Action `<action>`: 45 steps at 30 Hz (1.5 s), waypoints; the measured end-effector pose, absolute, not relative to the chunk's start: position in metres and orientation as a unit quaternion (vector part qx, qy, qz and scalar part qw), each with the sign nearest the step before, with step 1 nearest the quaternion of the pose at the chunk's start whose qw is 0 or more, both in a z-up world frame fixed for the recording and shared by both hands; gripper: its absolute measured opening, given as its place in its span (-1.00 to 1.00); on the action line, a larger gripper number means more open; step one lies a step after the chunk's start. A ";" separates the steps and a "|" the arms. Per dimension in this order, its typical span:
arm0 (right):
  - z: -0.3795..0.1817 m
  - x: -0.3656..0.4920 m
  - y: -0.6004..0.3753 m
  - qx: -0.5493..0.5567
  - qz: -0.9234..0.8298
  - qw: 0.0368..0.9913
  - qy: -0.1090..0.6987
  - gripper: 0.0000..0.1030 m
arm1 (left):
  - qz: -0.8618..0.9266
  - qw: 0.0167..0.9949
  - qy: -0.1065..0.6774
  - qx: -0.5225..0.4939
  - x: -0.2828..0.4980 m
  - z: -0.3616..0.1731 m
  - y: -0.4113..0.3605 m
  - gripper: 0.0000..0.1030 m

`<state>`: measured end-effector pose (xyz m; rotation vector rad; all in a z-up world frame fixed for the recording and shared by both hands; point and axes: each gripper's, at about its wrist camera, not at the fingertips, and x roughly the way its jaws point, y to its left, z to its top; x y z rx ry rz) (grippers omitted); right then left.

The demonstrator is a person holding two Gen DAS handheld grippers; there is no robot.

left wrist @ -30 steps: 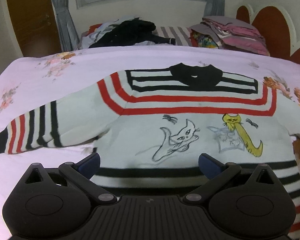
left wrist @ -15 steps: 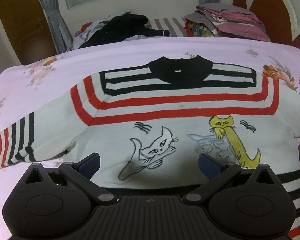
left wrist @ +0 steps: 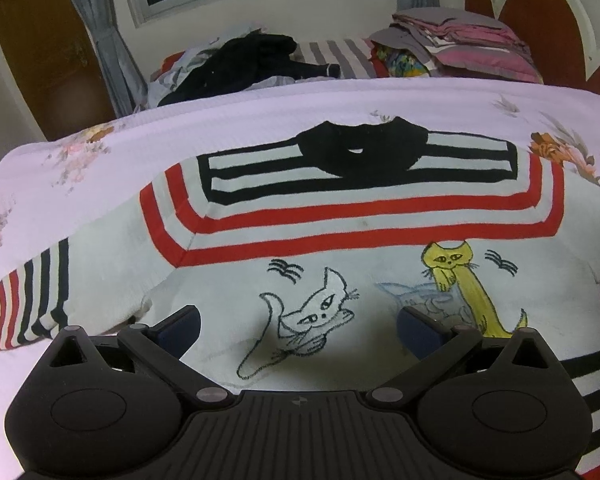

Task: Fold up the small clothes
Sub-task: 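Move the right tool to the black cuff of the sleeve nearest it, then grasp the black cuff with the right tool and fold the sleeve across the sweater body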

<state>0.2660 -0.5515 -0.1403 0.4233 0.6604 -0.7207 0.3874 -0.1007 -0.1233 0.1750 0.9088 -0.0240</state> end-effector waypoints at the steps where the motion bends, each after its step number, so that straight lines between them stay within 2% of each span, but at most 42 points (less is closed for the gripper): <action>1: -0.137 0.264 -0.551 0.201 -0.344 0.865 0.307 -0.65 | -0.012 0.895 0.438 0.085 0.388 -0.123 -0.101 1.00; 7: -0.117 0.270 -0.534 0.171 -0.327 0.887 0.277 -0.83 | -0.016 0.897 0.434 0.083 0.389 -0.123 -0.096 1.00; 14: -0.082 0.296 -0.476 0.117 -0.267 0.922 0.253 -0.85 | -0.032 0.900 0.429 0.072 0.391 -0.122 -0.080 1.00; 20: -0.066 0.333 -0.389 0.073 -0.178 0.949 0.249 -0.85 | -0.042 0.901 0.428 0.052 0.398 -0.125 -0.049 1.00; 29: -0.094 0.390 -0.254 0.042 -0.038 0.956 0.288 -0.85 | -0.049 0.905 0.424 0.002 0.405 -0.129 0.018 1.00; 36: -0.125 0.415 -0.195 0.044 0.014 0.942 0.331 -0.85 | -0.050 0.904 0.424 -0.019 0.409 -0.133 0.048 1.00; 38: -0.136 0.417 -0.185 0.050 0.027 0.936 0.346 -0.79 | -0.053 0.903 0.425 -0.027 0.410 -0.134 0.052 1.00; 40: -0.144 0.417 -0.179 0.066 0.035 0.931 0.358 -0.58 | -0.058 0.902 0.426 -0.034 0.411 -0.134 0.052 1.00; 42: -0.144 0.415 -0.173 0.073 0.048 0.926 0.367 -0.51 | -0.068 0.901 0.426 -0.043 0.411 -0.134 0.051 1.00; 43: -0.141 0.414 -0.173 0.072 0.050 0.927 0.365 -0.34 | -0.072 0.901 0.426 -0.048 0.411 -0.134 0.049 1.00; 45: -0.133 0.404 -0.175 0.068 0.047 0.933 0.351 -0.14 | -0.084 0.901 0.423 -0.055 0.413 -0.134 0.043 1.00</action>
